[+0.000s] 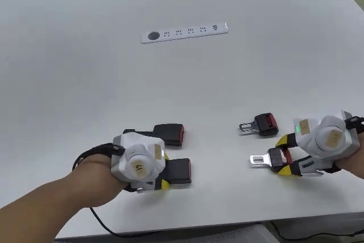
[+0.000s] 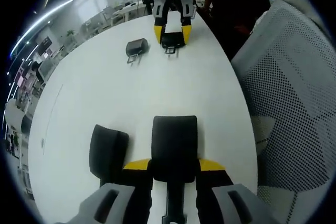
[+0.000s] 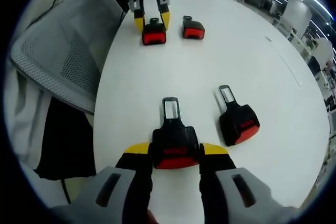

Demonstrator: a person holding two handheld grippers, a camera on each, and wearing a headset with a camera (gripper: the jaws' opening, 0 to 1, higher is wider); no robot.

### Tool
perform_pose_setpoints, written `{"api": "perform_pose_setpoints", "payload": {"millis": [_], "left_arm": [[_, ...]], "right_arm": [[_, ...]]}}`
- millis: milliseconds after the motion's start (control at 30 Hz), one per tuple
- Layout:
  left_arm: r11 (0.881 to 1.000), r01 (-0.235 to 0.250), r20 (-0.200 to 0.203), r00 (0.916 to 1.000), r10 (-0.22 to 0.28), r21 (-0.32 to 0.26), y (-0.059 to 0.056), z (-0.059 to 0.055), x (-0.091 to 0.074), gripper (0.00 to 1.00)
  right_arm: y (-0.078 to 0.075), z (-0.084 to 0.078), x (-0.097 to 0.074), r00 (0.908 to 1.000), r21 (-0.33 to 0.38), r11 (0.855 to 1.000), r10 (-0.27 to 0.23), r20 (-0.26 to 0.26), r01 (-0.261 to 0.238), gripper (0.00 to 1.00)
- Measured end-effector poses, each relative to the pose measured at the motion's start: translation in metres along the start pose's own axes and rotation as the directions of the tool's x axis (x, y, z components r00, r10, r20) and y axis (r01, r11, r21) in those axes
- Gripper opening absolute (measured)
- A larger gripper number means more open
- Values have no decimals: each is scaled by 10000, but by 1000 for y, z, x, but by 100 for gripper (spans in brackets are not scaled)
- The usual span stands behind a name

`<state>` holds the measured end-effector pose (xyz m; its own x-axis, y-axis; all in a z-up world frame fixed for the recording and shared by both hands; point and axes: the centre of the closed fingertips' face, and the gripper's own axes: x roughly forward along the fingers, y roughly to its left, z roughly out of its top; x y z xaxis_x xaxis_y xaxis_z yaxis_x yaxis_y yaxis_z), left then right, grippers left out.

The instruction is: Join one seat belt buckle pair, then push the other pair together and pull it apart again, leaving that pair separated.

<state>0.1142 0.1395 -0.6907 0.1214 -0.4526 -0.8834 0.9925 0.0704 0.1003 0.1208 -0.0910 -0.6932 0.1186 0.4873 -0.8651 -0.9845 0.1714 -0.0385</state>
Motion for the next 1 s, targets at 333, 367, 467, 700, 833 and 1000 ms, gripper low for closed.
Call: {"api": "perform_pose_setpoints", "payload": {"millis": [333,367,467,700,833,1000], "left_arm": [[10000,48,-22,10000,-48,45,1,-3,1,32],[10000,55,-42,10000,-55,37,1,-2,1,32],[10000,69,-176,9998,-68,46,1,-2,1,32],[9995,208,-430,9989,-198,236,0,-1,1,32],[9996,176,-440,9989,-167,214,0,-2,0,32],[9998,141,-417,9990,-134,156,0,-2,0,32]], "right_arm": [[-2,-1,2,9996,-57,9999,91,-251,-93,33],[-2,-1,2,9996,-48,9999,89,-250,-90,33],[-3,1,2,9997,163,9999,20,-259,-16,34],[-3,14,8,9991,647,9970,-431,18,429,34],[4,29,15,9972,799,9954,-575,469,537,34],[8,44,23,9933,1118,9920,-697,919,592,34]]}}
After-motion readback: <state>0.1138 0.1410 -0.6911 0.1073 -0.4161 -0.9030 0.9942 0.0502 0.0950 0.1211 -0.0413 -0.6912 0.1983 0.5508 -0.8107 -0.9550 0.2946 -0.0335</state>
